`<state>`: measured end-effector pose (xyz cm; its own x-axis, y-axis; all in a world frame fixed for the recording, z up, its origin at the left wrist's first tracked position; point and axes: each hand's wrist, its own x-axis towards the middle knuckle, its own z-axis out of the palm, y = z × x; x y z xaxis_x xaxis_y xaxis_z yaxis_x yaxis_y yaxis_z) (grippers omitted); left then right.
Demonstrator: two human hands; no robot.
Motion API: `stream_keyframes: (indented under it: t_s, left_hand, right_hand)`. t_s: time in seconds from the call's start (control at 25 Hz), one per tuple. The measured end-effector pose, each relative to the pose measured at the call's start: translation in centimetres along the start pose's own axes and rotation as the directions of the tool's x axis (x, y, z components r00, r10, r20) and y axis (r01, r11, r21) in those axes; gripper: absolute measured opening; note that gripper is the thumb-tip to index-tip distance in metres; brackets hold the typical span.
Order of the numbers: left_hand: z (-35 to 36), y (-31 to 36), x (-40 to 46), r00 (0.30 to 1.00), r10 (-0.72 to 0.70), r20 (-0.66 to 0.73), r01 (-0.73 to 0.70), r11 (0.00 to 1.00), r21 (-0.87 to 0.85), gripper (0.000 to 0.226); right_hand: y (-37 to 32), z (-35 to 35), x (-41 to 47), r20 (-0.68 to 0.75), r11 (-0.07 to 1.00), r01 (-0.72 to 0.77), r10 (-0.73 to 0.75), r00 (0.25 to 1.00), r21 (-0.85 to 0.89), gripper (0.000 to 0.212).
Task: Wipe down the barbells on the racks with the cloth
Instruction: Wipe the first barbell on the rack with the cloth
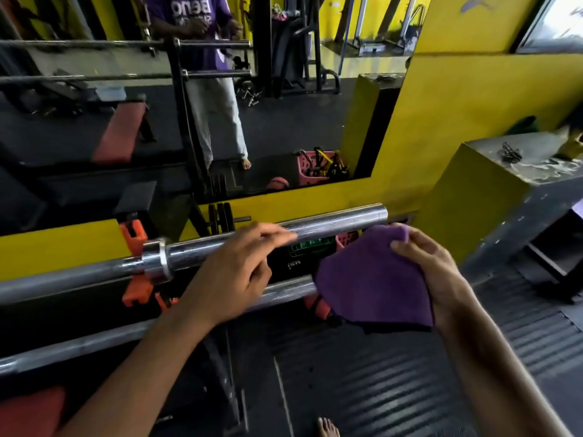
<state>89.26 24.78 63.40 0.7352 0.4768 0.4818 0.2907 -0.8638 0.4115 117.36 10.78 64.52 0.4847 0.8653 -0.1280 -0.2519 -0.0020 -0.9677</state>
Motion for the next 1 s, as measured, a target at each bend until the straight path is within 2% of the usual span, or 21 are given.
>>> stream_keyframes:
  t_s: [0.04, 0.12, 0.2, 0.28, 0.36, 0.4, 0.48, 0.52, 0.56, 0.68, 0.72, 0.76, 0.84, 0.88, 0.92, 0.96, 1.0]
  left_hand:
    - [0.4, -0.8, 1.4, 1.0, 0.029, 0.012, -0.03, 0.995, 0.1, 0.055]
    - [1.3, -2.4, 3.9, 0.996, -0.016, 0.087, -0.01, 0.959, 0.282, 0.056]
    - [2.2, -3.9, 5.0, 0.982, -0.119, 0.149, 0.052, 0.919, 0.39, 0.061]
    - [3.4, -4.7, 4.7, 0.974, -0.148, 0.172, 0.061, 0.901, 0.429, 0.06]
    - [4.2, -4.9, 4.5, 0.975, -0.131, 0.179, 0.031, 0.879, 0.475, 0.056]
    - [4.3, -4.9, 4.6, 0.974, -0.124, 0.187, 0.019, 0.876, 0.483, 0.055]
    - [4.1, -5.3, 4.4, 0.979, -0.11, 0.174, 0.011, 0.871, 0.492, 0.055]
    - [3.8, -5.4, 4.1, 0.982, -0.123, 0.142, 0.036, 0.866, 0.499, 0.056]
    - [3.5, -5.4, 3.7, 0.982, -0.155, 0.108, 0.078, 0.854, 0.514, 0.056]
    - [3.2, -4.7, 2.8, 0.968, -0.247, 0.046, 0.167, 0.769, 0.618, 0.059]
    - [3.3, -4.5, 2.9, 0.959, -0.277, 0.052, 0.181, 0.746, 0.641, 0.059]
    - [3.4, -4.4, 3.0, 0.951, -0.303, 0.059, 0.193, 0.735, 0.65, 0.059]
    - [3.4, -4.4, 3.3, 0.941, -0.333, 0.059, 0.211, 0.716, 0.666, 0.06]
    - [3.4, -4.4, 3.4, 0.94, -0.337, 0.061, 0.211, 0.709, 0.673, 0.06]
    - [3.3, -4.4, 3.4, 0.939, -0.338, 0.06, 0.21, 0.705, 0.677, 0.061]
    - [3.3, -4.5, 3.3, 0.939, -0.34, 0.057, 0.214, 0.703, 0.679, 0.061]
    - [3.2, -4.5, 3.2, 0.937, -0.345, 0.055, 0.219, 0.702, 0.678, 0.062]
  right_hand:
    - [-0.8, -1.0, 0.9, -0.084, 0.999, 0.042, -0.04, 0.996, 0.023, 0.034]
    - [-3.0, -2.7, 3.2, -0.247, 0.985, 0.166, -0.151, 0.957, 0.043, 0.019]
    - [-4.8, -3.2, 5.6, -0.287, 0.947, 0.297, -0.32, 0.903, -0.12, 0.018]
    - [-4.2, -1.6, 7.8, -0.185, 0.851, 0.367, -0.457, 0.87, -0.376, 0.019]
    - [-2.3, 0.6, 9.4, -0.007, 0.739, 0.399, -0.479, 0.878, -0.542, 0.02]
    - [-1.2, 1.2, 10.0, 0.113, 0.641, 0.46, -0.505, 0.855, -0.614, 0.02]
    - [0.8, 0.8, 11.3, 0.384, 0.286, 0.6, -0.551, 0.741, -0.748, 0.027]
    - [1.6, 0.0, 12.1, 0.48, 0.122, 0.629, -0.541, 0.691, -0.768, 0.037]
    - [2.1, -0.9, 12.5, 0.545, 0.015, 0.641, -0.513, 0.664, -0.767, 0.049]
    - [3.2, -2.9, 13.2, 0.667, -0.144, 0.68, -0.422, 0.614, -0.718, 0.076]
    - [2.8, -2.9, 13.5, 0.688, -0.162, 0.693, -0.403, 0.604, -0.703, 0.075]
    - [1.8, -2.6, 14.0, 0.68, -0.151, 0.683, -0.381, 0.627, -0.714, 0.068]
    - [-0.9, -0.8, 15.4, 0.574, -0.038, 0.587, -0.266, 0.774, -0.809, 0.046]
    - [-1.9, 0.6, 16.1, 0.525, -0.012, 0.532, -0.177, 0.833, -0.847, 0.044]
    - [-2.3, 1.9, 16.4, 0.518, -0.053, 0.515, -0.107, 0.849, -0.856, 0.045]
    - [-2.0, 2.8, 16.2, 0.555, -0.112, 0.545, -0.096, 0.827, -0.831, 0.046]
    - [-1.0, 3.3, 15.7, 0.633, -0.186, 0.608, -0.131, 0.763, -0.772, 0.047]
